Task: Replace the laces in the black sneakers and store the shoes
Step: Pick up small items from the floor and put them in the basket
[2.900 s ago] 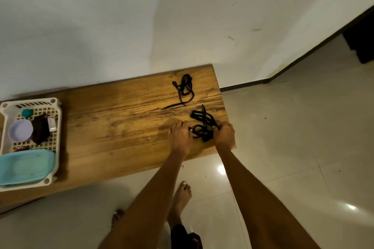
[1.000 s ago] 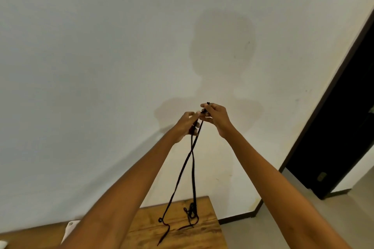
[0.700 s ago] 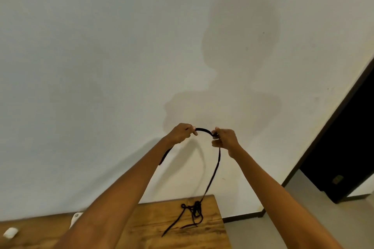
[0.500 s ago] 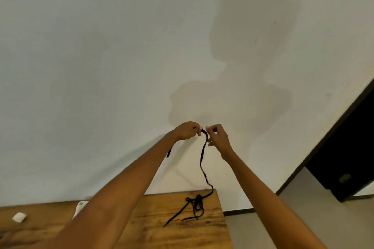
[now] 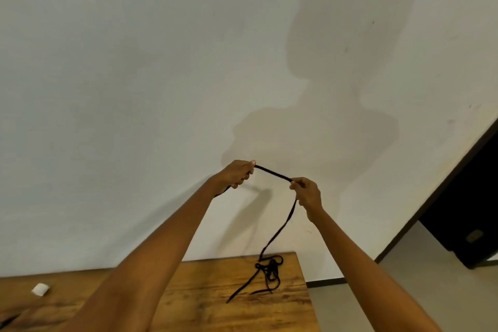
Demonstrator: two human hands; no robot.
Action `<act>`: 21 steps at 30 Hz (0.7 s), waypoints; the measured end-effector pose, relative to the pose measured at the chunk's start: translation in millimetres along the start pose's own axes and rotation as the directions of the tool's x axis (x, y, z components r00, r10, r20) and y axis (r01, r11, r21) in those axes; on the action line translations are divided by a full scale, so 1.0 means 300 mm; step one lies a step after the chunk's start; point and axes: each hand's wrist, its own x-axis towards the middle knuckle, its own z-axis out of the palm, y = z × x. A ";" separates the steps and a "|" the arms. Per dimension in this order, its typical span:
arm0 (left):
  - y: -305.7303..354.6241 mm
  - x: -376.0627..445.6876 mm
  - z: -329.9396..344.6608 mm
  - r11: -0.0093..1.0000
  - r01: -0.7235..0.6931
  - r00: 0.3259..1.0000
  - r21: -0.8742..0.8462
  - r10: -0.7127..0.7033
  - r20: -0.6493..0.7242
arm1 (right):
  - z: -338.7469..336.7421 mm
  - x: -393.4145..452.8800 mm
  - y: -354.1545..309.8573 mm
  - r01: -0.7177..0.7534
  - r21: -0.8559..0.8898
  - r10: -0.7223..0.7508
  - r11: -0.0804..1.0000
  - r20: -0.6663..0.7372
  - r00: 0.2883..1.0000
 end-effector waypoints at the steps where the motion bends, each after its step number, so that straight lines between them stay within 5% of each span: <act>1: 0.005 -0.004 -0.009 1.000 -0.006 1.000 0.009 0.005 0.029 | 0.007 -0.014 -0.004 0.053 -0.016 -0.052 0.998 0.076 0.996; 6: 0.043 -0.035 0.018 0.998 -0.021 0.988 0.065 0.011 0.154 | 0.105 -0.101 -0.138 0.210 0.034 -0.203 0.977 0.445 0.872; 9: 0.055 -0.048 0.035 0.999 -0.016 0.994 0.035 0.012 0.104 | 0.134 -0.108 -0.167 0.264 0.035 -0.262 0.964 0.308 0.914; 14: 0.049 -0.073 0.008 0.991 -0.027 0.994 -0.128 0.040 0.104 | 0.097 -0.077 -0.112 0.072 -0.093 -0.063 0.993 0.091 0.994; 18: 0.051 -0.082 0.001 0.942 -0.089 0.989 -0.323 0.123 0.086 | 0.105 -0.121 -0.123 0.161 -0.269 -0.083 0.950 0.280 0.957; 21: 0.057 -0.093 0.009 0.884 -0.136 0.983 -0.447 0.178 0.053 | 0.129 -0.171 -0.143 0.151 -0.160 -0.077 0.975 0.395 0.915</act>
